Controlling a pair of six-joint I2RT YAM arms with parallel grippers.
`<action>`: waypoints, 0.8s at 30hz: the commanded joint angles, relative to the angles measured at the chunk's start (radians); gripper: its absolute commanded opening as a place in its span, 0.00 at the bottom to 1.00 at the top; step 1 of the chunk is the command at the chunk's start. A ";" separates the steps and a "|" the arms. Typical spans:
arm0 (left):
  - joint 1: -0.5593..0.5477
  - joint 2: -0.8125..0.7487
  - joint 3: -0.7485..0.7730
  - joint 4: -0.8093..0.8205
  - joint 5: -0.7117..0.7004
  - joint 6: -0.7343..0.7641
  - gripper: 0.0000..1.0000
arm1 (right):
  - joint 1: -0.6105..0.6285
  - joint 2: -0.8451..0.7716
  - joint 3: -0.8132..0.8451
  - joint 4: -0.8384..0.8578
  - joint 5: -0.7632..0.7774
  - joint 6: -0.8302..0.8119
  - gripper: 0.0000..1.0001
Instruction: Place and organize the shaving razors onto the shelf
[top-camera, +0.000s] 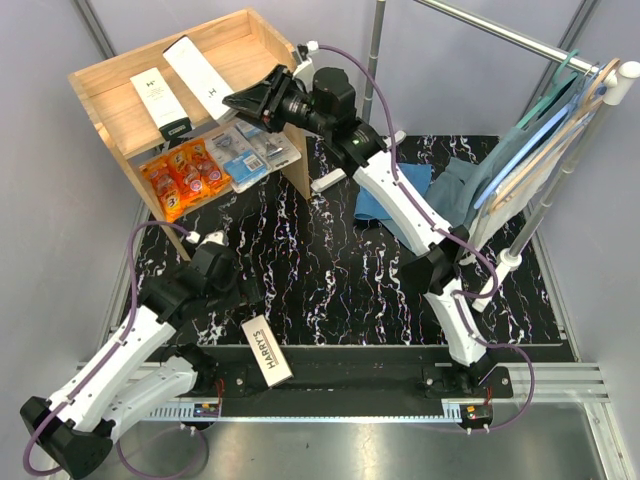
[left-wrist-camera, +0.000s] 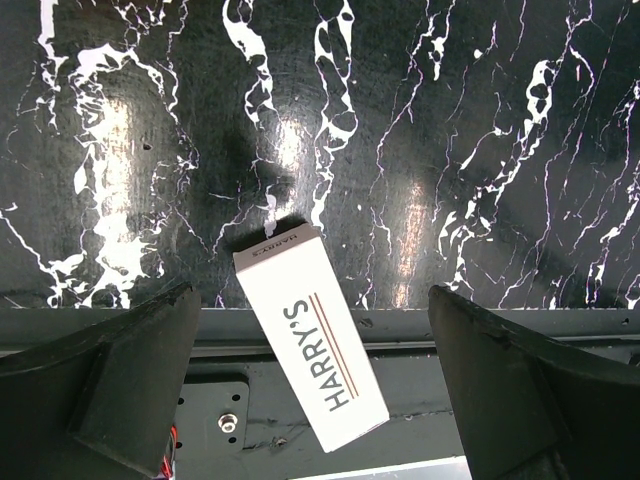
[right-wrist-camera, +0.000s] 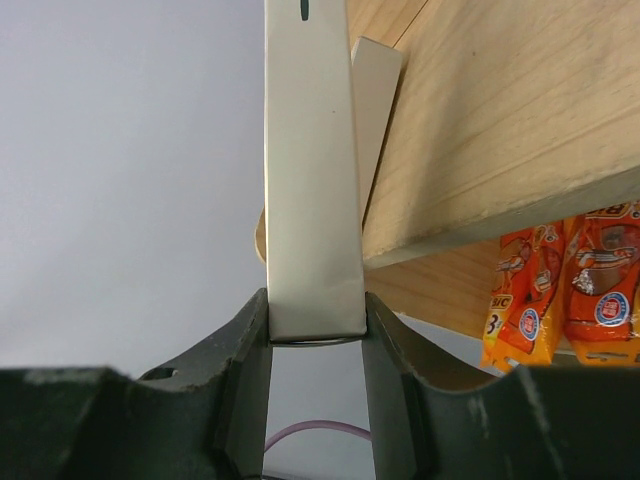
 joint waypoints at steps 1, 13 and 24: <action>-0.008 -0.021 -0.006 0.037 0.017 -0.012 0.99 | 0.032 0.020 0.054 0.074 0.018 0.033 0.02; -0.011 -0.034 -0.014 0.038 0.019 -0.023 0.99 | 0.053 0.022 0.044 0.081 0.041 0.045 0.07; -0.014 -0.045 -0.030 0.037 0.019 -0.023 0.99 | 0.057 -0.012 0.007 0.095 0.041 0.034 0.51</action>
